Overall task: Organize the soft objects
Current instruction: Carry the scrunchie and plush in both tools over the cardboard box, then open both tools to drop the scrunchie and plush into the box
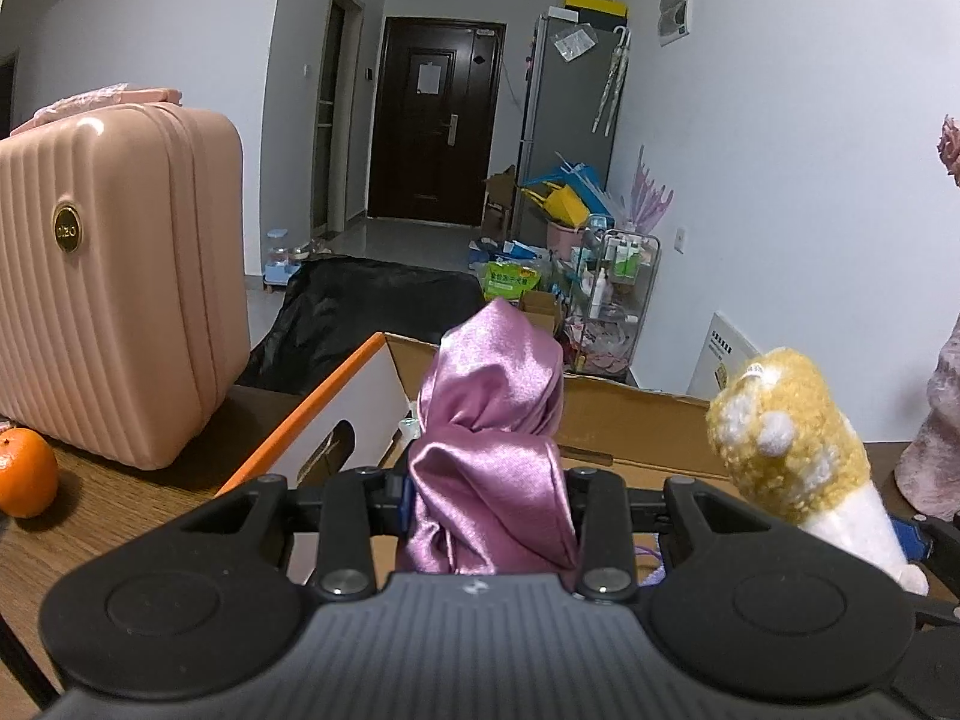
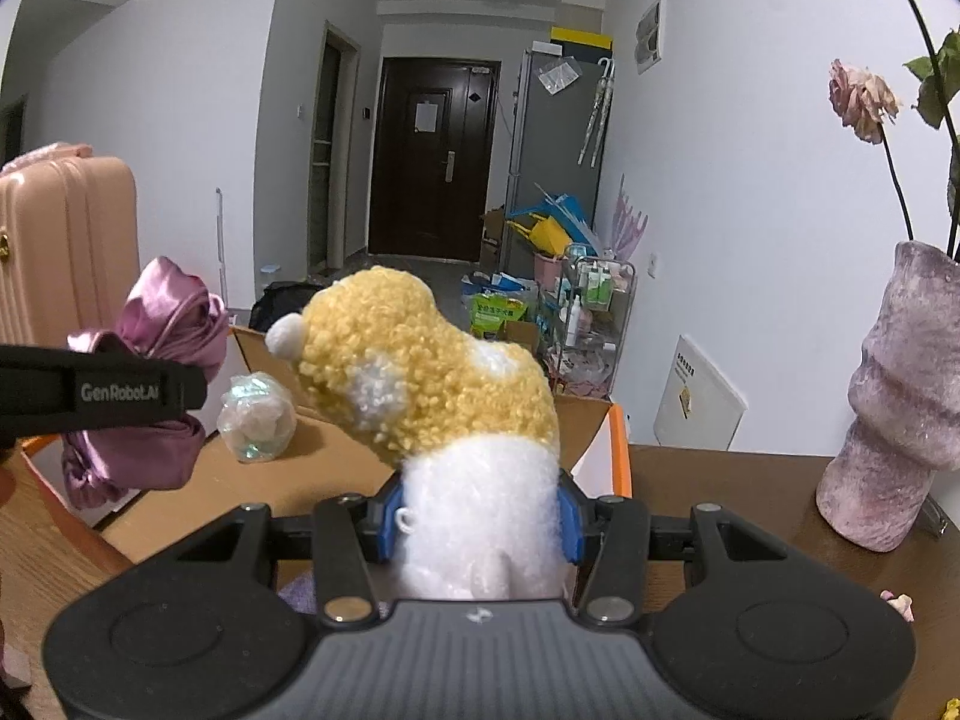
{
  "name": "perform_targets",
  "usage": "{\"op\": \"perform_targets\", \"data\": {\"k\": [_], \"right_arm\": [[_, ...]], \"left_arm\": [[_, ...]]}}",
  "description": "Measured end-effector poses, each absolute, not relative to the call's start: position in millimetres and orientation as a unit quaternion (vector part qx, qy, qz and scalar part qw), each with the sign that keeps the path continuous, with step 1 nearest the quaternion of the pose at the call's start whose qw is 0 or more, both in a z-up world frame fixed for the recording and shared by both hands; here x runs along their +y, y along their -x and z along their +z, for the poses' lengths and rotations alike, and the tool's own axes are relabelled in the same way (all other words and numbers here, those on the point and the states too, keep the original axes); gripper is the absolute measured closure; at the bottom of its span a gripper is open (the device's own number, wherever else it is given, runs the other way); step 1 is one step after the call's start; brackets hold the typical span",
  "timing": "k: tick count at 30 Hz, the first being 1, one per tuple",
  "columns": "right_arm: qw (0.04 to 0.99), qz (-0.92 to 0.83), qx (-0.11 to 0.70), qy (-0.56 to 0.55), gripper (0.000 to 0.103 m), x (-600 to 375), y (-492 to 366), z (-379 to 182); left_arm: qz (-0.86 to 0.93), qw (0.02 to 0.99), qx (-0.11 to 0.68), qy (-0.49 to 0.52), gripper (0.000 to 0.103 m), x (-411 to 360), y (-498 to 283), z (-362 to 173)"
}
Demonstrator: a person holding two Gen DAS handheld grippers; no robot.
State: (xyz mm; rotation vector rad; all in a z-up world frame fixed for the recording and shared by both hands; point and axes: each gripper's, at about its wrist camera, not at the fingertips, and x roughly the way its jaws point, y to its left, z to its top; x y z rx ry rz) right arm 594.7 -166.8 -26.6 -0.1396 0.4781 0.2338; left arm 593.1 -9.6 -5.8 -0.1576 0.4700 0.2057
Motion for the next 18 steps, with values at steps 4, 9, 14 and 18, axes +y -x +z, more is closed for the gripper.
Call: {"op": "perform_targets", "data": {"k": [4,9,14,18], "right_arm": [[0.960,0.109,0.248,0.076,0.056,-162,-600,-35],[0.957,0.098,0.260,0.088,0.056,-159,-605,-46],[0.954,0.097,0.268,0.092,0.054,-154,-608,-52],[0.953,0.099,0.270,0.091,0.045,-155,-610,-52]], "left_arm": [[0.107,0.964,0.235,0.070,0.067,-12,-596,-11],[0.111,0.961,0.247,0.050,0.067,-16,-603,-16],[0.114,0.958,0.257,0.051,0.064,-14,-607,-19],[0.118,0.958,0.257,0.055,0.045,-10,-609,-18]]}}
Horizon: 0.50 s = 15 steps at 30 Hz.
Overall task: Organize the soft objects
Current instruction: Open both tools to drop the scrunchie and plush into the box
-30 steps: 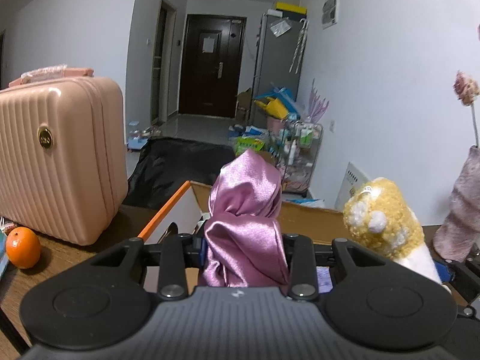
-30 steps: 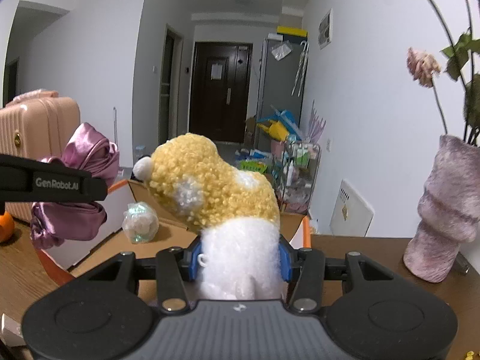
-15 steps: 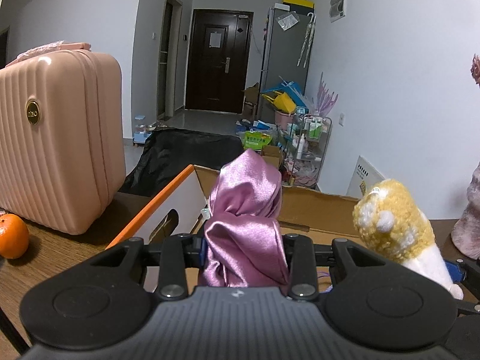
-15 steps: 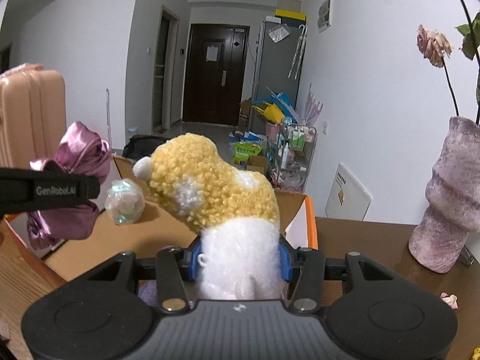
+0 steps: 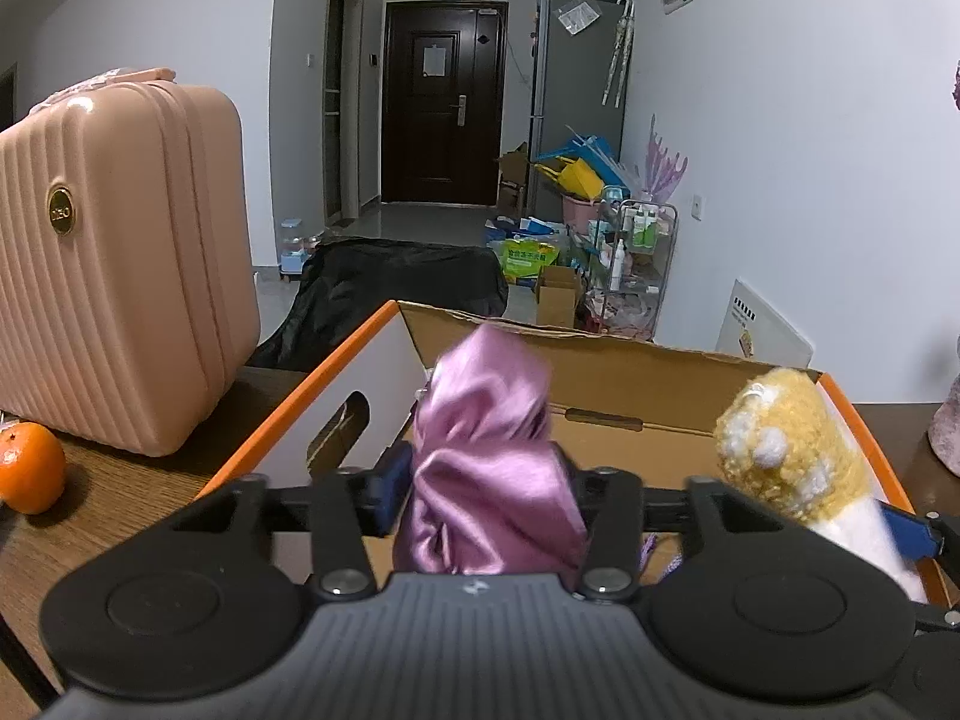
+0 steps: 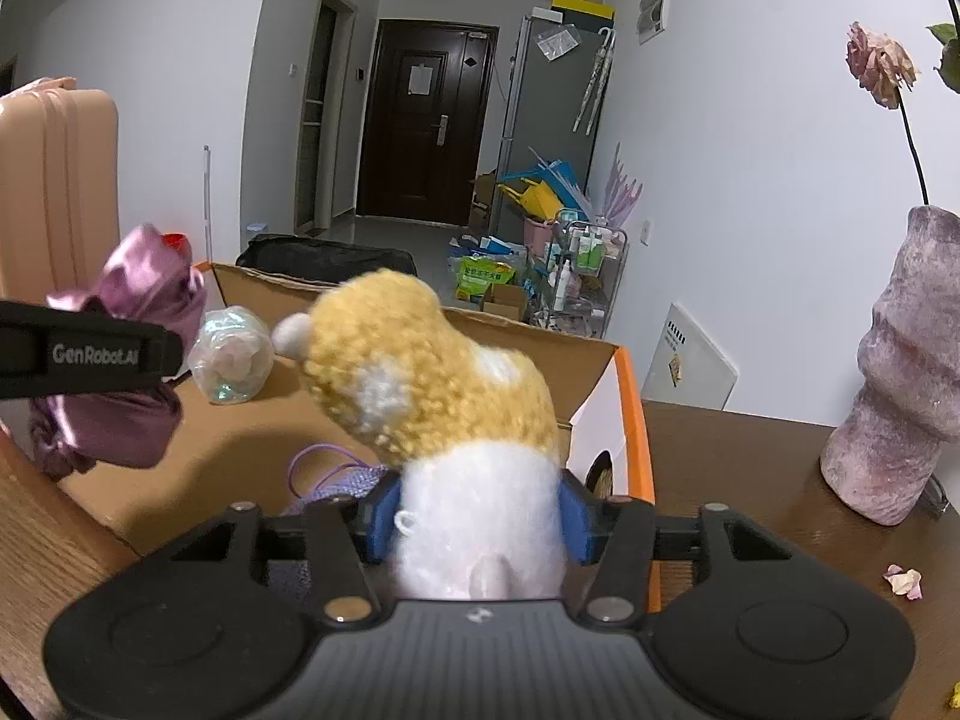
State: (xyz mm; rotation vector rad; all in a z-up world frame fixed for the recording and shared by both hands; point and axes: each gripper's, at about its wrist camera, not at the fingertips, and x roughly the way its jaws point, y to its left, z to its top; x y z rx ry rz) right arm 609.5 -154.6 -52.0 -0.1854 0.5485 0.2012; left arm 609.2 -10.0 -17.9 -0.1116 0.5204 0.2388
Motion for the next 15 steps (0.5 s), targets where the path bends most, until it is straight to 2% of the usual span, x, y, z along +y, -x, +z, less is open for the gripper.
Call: {"op": "perform_targets", "data": {"k": [2,4,6,7,15], "right_arm": [[0.954,0.099,0.268,0.090,0.021,-154.6,-610.3,-50.1],[0.957,0.097,0.259,0.089,0.011,-154.7,-608.4,-49.5],[0.960,0.097,0.248,0.085,0.007,-156.7,-605.5,-48.0],[0.961,0.097,0.246,0.083,0.001,-157.0,-605.0,-47.4],[0.961,0.102,0.242,0.086,0.000,-157.4,-601.2,-52.0]], "left_arm": [[0.127,0.959,0.248,0.059,0.013,-9.0,-607.0,-16.5],[0.143,0.959,0.235,0.061,0.001,-8.5,-603.6,-15.2],[0.143,0.961,0.226,0.065,0.000,-7.9,-601.3,-13.3],[0.141,0.961,0.227,0.070,0.000,-7.3,-601.5,-13.3],[0.144,0.959,0.233,0.073,0.000,-4.6,-601.2,-13.7]]}}
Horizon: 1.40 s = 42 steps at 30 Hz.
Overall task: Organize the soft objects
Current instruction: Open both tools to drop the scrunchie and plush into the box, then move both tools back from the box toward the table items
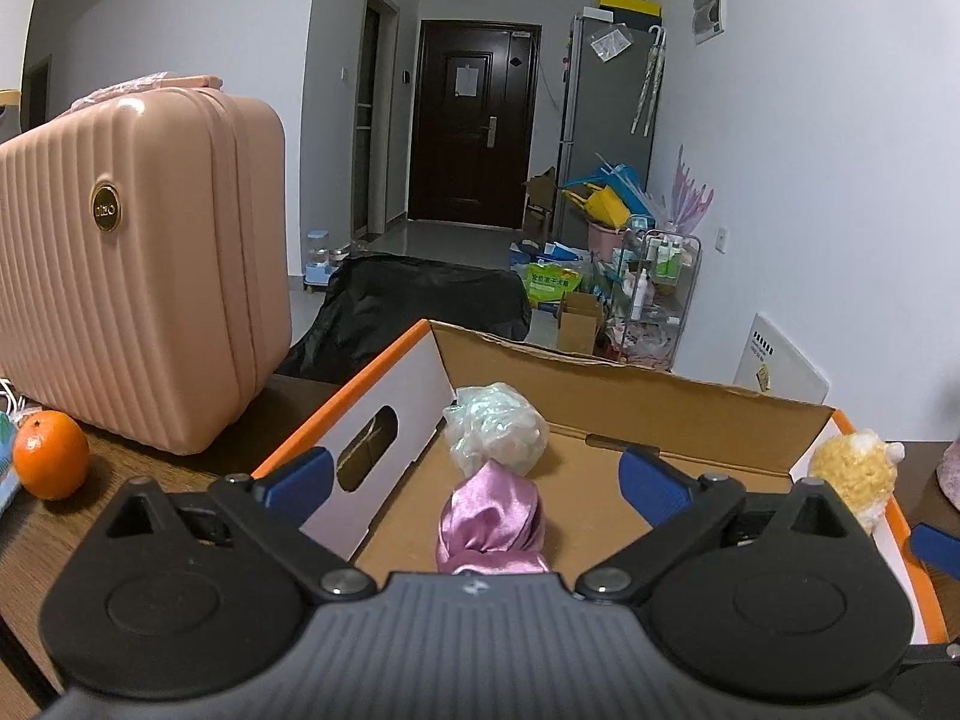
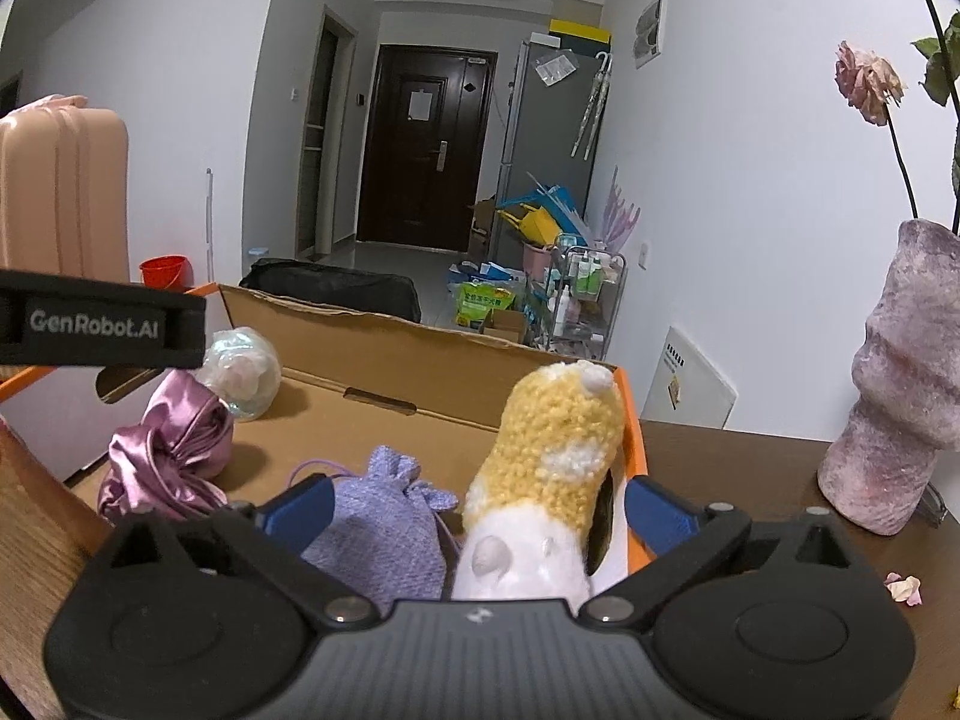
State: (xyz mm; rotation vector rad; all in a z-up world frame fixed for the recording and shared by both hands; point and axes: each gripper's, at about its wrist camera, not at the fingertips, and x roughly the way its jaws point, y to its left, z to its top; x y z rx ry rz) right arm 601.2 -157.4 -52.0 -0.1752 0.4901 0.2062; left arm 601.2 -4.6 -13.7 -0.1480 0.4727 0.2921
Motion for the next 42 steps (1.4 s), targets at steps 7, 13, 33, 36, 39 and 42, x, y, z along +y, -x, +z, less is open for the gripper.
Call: {"op": "perform_targets", "data": {"k": [7,13,33,36,39,42], "right_arm": [[0.963,0.103,0.233,0.085,0.000,-157,-594,-53],[0.965,0.099,0.229,0.081,0.000,-161,-589,-53],[0.975,0.081,0.202,0.047,0.000,-205,-532,-44],[0.976,0.082,0.198,0.036,0.000,-212,-518,-41],[0.977,0.085,0.192,0.025,0.000,-217,-501,-38],[0.979,0.091,0.183,0.009,0.000,-221,-482,-36]], "left_arm": [[0.143,0.959,0.234,0.069,0.000,-3,-599,-15],[0.143,0.961,0.229,0.062,0.000,-5,-593,-16],[0.135,0.977,0.163,0.009,0.000,-25,-509,-2],[0.129,0.981,0.146,0.011,0.000,-26,-490,7],[0.116,0.983,0.141,0.017,0.000,-23,-472,15],[0.113,0.983,0.146,0.025,0.000,-18,-458,19]]}}
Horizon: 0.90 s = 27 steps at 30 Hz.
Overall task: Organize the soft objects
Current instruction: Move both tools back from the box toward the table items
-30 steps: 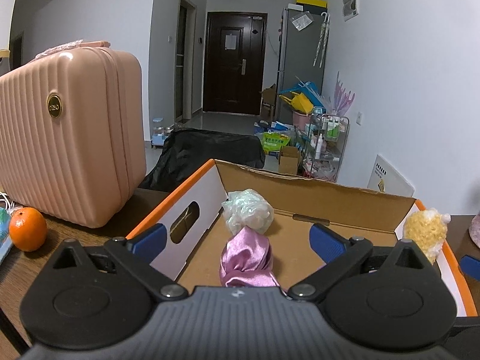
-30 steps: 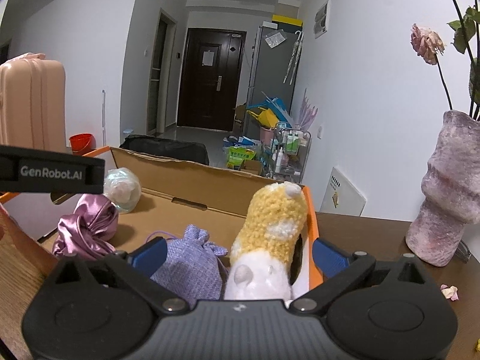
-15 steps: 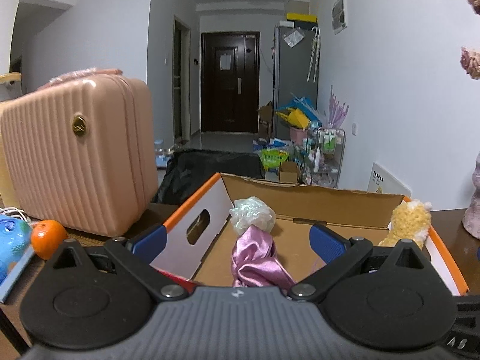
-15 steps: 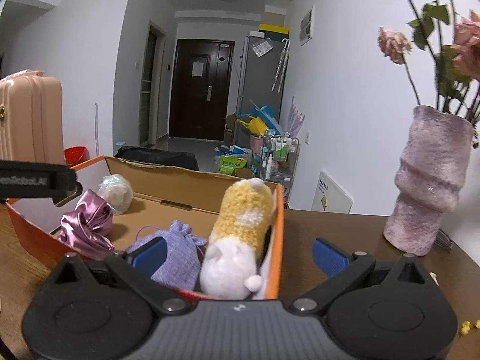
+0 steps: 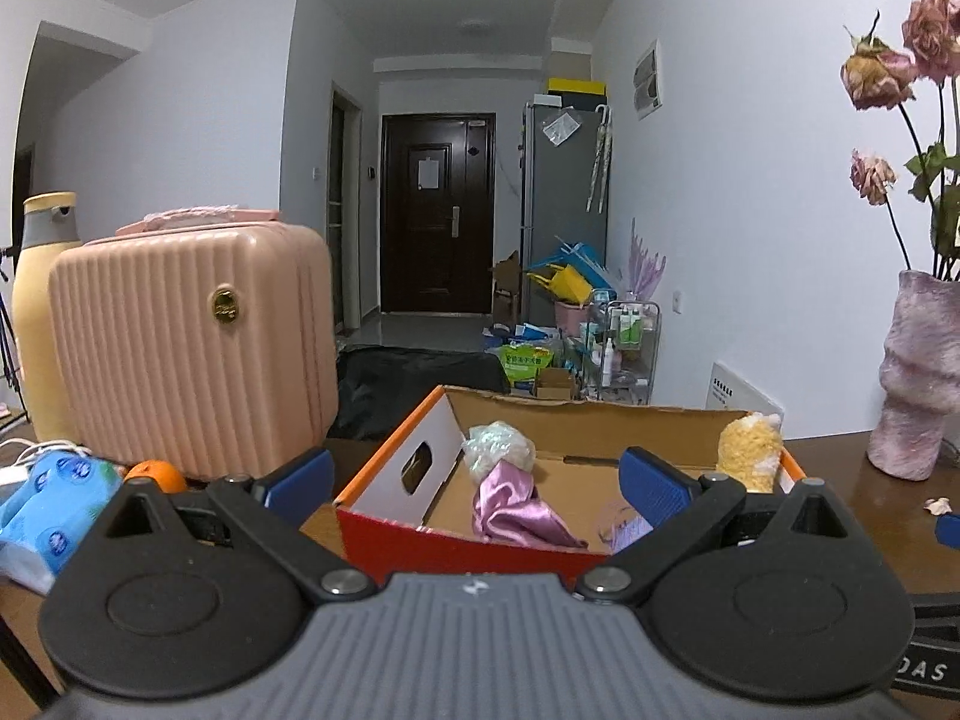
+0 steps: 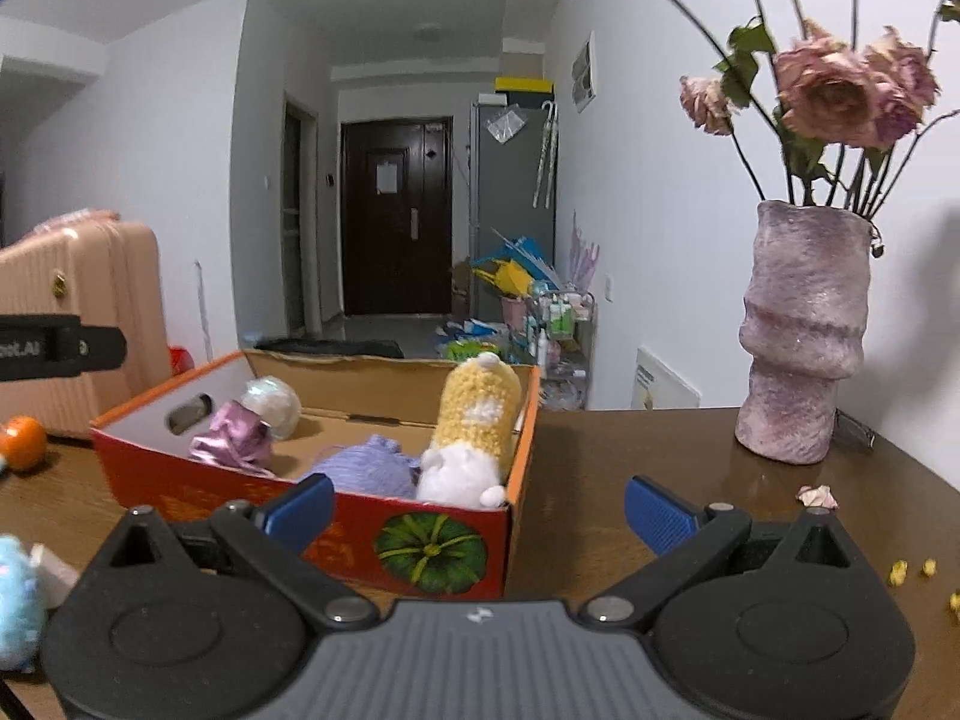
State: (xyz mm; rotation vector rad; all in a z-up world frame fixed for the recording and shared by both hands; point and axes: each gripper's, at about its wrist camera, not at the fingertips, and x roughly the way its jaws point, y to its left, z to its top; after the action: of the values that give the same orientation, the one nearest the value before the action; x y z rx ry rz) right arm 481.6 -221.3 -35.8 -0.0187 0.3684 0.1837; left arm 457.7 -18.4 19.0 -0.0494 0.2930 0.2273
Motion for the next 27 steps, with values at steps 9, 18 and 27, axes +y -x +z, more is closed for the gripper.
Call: {"op": "perform_targets", "data": {"k": [9,18,27], "right_arm": [[0.980,0.108,0.168,0.009,0.000,-217,-431,-31],[0.979,0.110,0.172,0.013,0.000,-213,-395,-32],[0.979,0.108,0.173,0.014,0.000,-213,-362,-31]], "left_arm": [[0.098,0.980,0.169,0.045,0.000,-1,-427,38],[0.074,0.979,0.188,0.034,0.000,6,-395,39],[0.065,0.975,0.210,0.025,0.000,9,-364,28]]}}
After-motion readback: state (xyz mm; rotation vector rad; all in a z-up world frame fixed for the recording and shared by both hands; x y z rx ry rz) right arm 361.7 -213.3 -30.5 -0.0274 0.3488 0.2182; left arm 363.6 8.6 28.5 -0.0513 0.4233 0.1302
